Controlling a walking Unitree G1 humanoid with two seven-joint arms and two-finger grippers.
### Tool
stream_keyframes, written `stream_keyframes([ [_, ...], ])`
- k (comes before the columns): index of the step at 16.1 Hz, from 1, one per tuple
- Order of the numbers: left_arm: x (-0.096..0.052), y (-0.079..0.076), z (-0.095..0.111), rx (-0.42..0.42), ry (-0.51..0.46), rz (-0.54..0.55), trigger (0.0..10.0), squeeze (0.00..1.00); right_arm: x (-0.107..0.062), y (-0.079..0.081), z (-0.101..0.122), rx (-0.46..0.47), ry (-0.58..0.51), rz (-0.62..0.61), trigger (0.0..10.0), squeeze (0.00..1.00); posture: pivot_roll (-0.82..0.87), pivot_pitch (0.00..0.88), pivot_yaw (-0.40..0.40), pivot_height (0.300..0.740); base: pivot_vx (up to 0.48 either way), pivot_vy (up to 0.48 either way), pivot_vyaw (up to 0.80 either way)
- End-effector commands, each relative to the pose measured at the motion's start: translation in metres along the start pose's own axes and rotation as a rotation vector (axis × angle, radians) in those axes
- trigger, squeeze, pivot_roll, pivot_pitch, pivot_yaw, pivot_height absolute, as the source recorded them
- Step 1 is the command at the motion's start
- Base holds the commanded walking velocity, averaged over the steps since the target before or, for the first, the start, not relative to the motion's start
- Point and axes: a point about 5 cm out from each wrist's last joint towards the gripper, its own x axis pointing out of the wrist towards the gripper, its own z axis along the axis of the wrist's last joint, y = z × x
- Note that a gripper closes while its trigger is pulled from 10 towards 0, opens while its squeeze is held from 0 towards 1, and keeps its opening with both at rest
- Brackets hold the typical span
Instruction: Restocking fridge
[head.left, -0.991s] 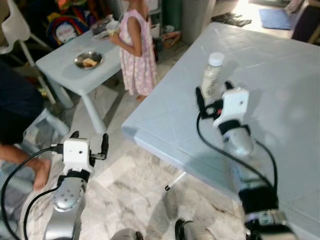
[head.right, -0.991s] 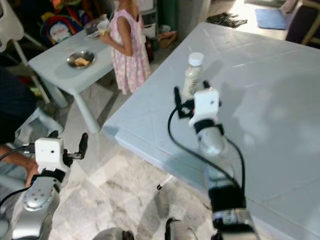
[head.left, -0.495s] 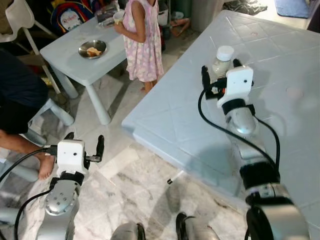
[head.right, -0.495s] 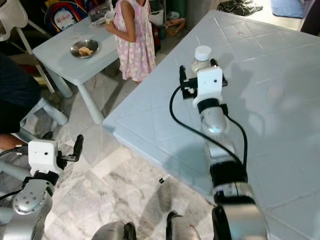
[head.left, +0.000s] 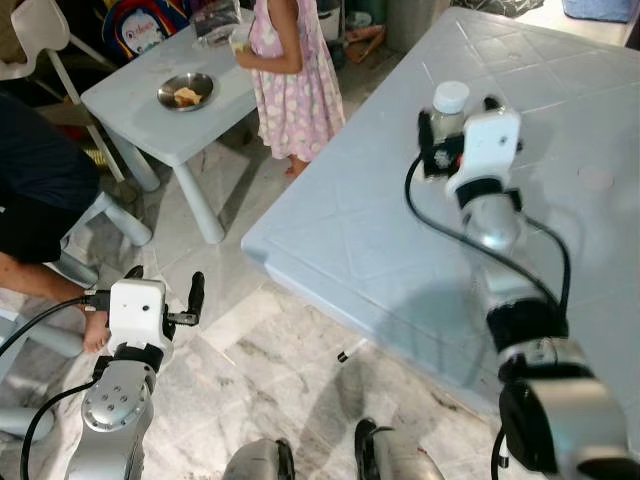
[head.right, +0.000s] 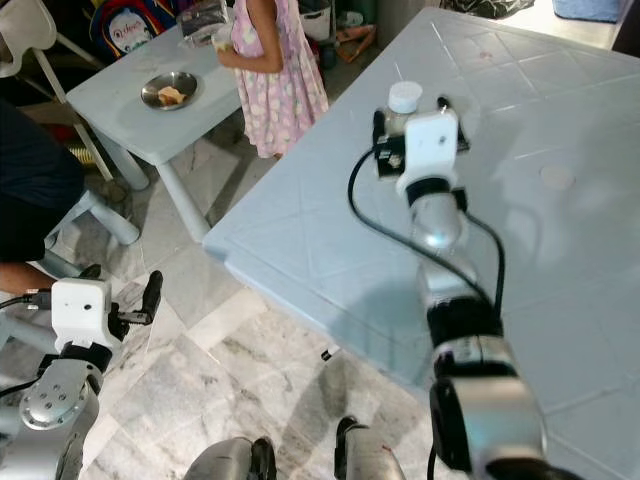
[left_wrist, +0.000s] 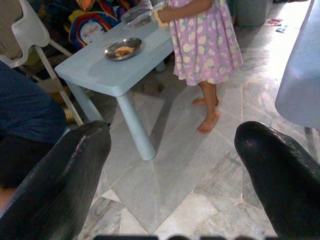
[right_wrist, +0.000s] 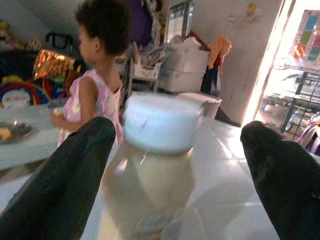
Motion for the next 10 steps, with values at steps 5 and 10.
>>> stream_keyframes([
  [5,-0.003,0.002,0.0,0.011,0.013,-0.011,10.0,0.0,0.02,0.003,0.012,0.031,-0.003,0.043,10.0,0.0,0.08,0.201,0.095,0.74,0.0,0.0,0.0],
  [10,-0.003,0.0,0.0,0.006,0.018,-0.012,10.0,0.0,0.036,0.009,0.016,0.023,0.055,0.131,8.6,0.0,0.08,0.196,0.089,0.74,0.0,0.0,0.0],
])
